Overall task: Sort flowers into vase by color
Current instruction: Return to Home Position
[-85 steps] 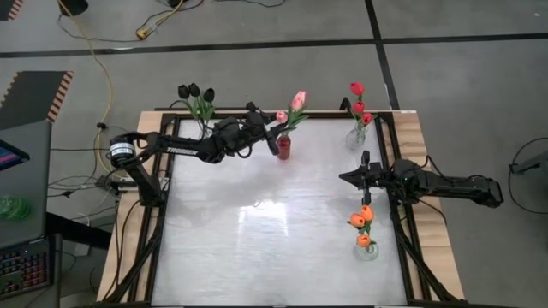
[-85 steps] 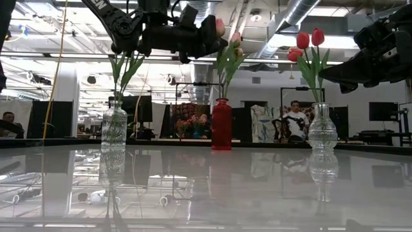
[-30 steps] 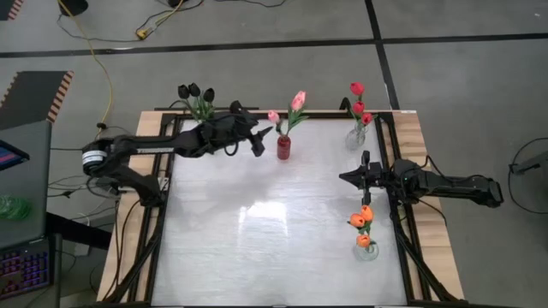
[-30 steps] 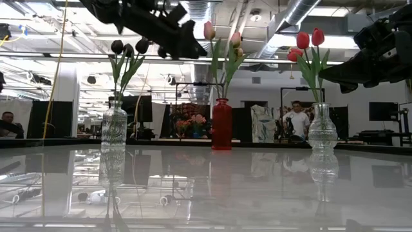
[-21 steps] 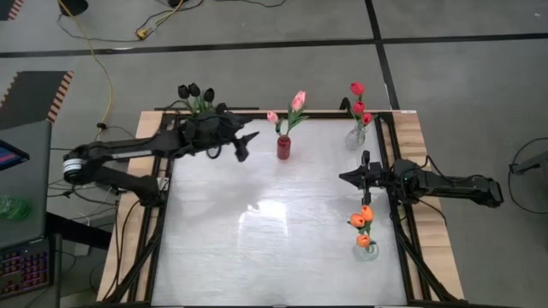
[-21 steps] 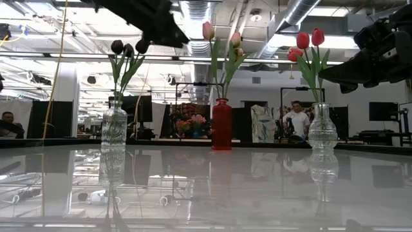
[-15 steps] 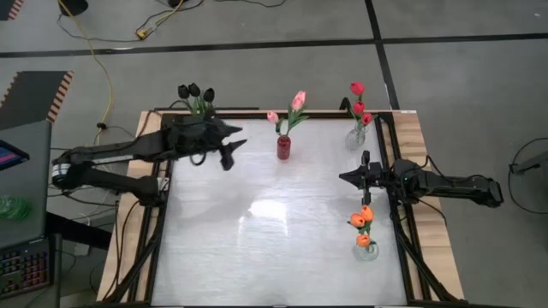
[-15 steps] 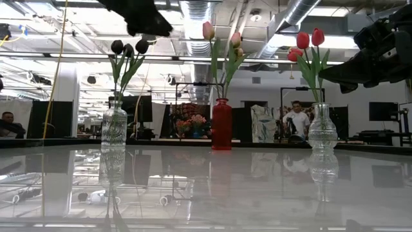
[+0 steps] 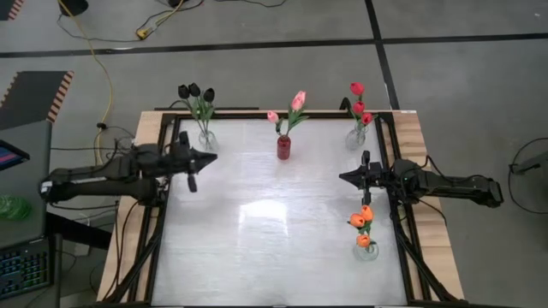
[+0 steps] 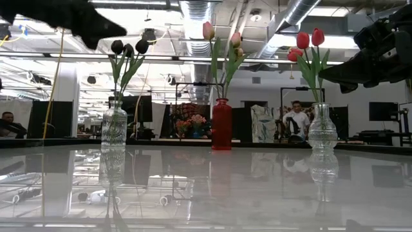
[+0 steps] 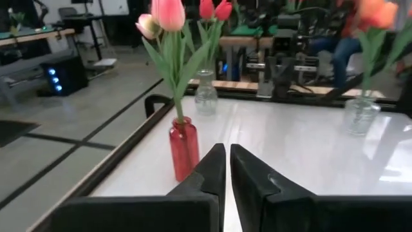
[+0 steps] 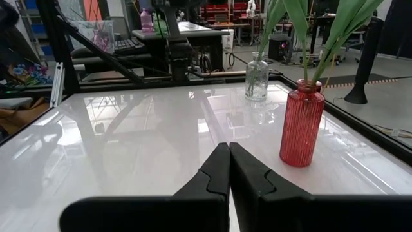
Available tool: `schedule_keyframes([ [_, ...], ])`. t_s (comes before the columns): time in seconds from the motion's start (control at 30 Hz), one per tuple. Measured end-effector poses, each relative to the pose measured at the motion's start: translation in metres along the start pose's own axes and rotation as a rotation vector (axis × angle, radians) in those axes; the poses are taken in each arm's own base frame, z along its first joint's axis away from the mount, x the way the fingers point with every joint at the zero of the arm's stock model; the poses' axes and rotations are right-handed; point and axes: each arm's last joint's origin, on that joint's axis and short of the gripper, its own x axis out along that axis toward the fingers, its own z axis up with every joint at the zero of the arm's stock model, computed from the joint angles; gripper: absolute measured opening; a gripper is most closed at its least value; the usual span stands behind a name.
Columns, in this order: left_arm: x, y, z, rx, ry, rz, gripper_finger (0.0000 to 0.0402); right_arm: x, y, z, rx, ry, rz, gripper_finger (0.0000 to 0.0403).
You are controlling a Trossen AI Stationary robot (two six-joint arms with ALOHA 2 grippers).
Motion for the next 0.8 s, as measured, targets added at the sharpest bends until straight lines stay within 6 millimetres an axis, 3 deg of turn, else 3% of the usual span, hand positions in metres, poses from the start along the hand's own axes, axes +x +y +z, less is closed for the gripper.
schedule_keyframes([
  [0.17, -0.016, 0.001, -0.032, -0.04, -0.069, -0.023, 0.0011, 0.0, 0.0, 0.0, 0.0, 0.0, 0.0, 0.0033],
  [0.33, -0.027, 0.003, -0.051, -0.07, -0.135, -0.032, 0.0003, 0.0, 0.0, 0.0, 0.0, 0.0, 0.0, 0.0033],
  [0.47, -0.032, 0.003, -0.062, -0.069, -0.194, -0.034, 0.0, 0.0, 0.0, 0.0, 0.0, 0.0, 0.0, 0.0033],
  [0.8, -0.026, 0.001, -0.076, -0.04, -0.147, -0.074, 0.0, 0.0, 0.0, 0.0, 0.002, 0.0, -0.001, 0.0033],
])
